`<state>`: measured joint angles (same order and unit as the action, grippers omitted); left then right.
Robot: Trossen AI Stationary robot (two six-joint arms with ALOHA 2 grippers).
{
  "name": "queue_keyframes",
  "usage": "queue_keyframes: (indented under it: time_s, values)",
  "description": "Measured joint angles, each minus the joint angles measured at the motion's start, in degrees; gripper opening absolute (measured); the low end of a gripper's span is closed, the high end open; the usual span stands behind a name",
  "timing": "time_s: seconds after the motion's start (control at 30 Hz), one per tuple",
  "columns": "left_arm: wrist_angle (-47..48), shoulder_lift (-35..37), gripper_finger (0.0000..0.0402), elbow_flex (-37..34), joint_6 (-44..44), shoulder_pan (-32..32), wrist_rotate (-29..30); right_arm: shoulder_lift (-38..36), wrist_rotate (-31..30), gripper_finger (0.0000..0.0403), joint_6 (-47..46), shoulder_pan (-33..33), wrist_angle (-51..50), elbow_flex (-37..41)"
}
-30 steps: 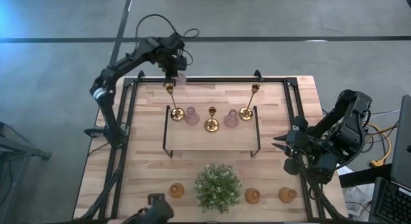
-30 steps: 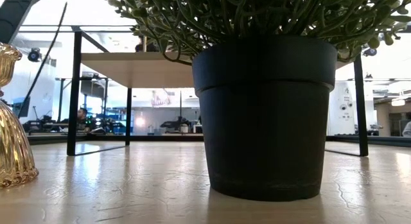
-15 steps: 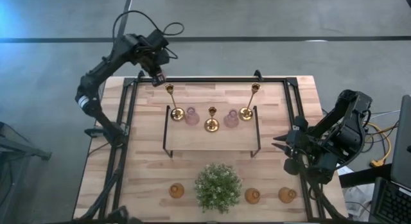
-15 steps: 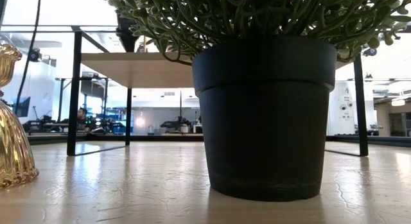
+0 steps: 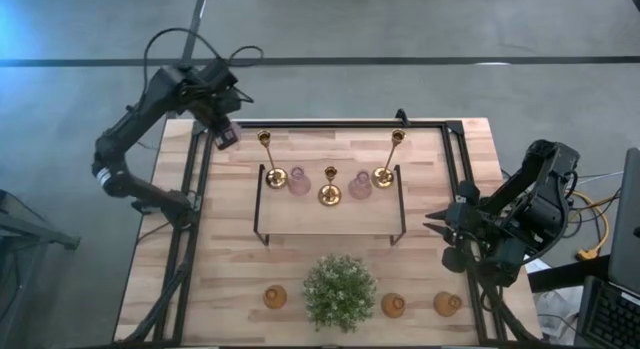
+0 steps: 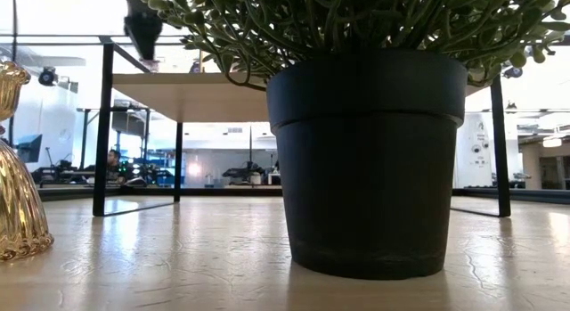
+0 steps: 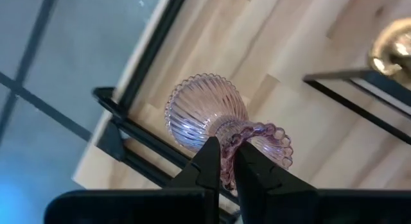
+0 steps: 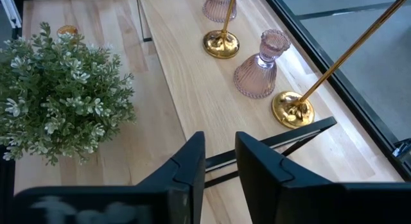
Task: Pick & Place candle stick holders
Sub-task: Put the pink vase on the shelf
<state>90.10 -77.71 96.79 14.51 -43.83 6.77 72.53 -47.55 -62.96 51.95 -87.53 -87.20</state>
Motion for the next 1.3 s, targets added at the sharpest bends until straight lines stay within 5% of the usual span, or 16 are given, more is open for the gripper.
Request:
queue_keyframes:
  time_s: [0.37, 0.53, 0.67, 0.83, 0.97, 1.13, 1.3]
  values:
    - [0.0, 14.0, 0.0026, -15.8, -6.3, 0.5, -7.4, 0.0, 0.7, 0.0089, 0.0, 0.0, 0.0, 0.0]
    - [-0.1, 17.5, 0.0026, -19.8, -9.1, 1.5, -12.3, -0.1, 16.9, 0.0078, 1.9, 0.0, -0.1, -0.6]
    - [-0.1, 19.1, 0.0026, -21.2, -10.2, 2.5, -16.4, -0.1, 21.2, 0.0070, -1.4, 0.0, 0.3, -0.6]
    - [-0.1, 19.7, 0.0026, -20.9, -12.1, 3.3, -18.9, -0.1, 19.8, 0.0070, -0.2, 0.0, 0.4, -0.6]
    - [-0.1, 20.3, 0.0026, -20.0, -16.1, 4.9, -19.8, 0.0, 13.1, 0.0077, 1.2, -0.1, 2.9, -0.6]
    - [-0.1, 21.8, 0.0026, -18.6, -21.8, 9.0, -19.4, 0.0, 2.0, 0.0084, 3.6, -0.8, 13.1, -0.6]
    - [0.0, 23.4, 0.0026, -18.1, -28.4, 14.3, -18.3, 0.0, -0.2, 0.0088, 9.8, -1.0, 23.2, -0.6]
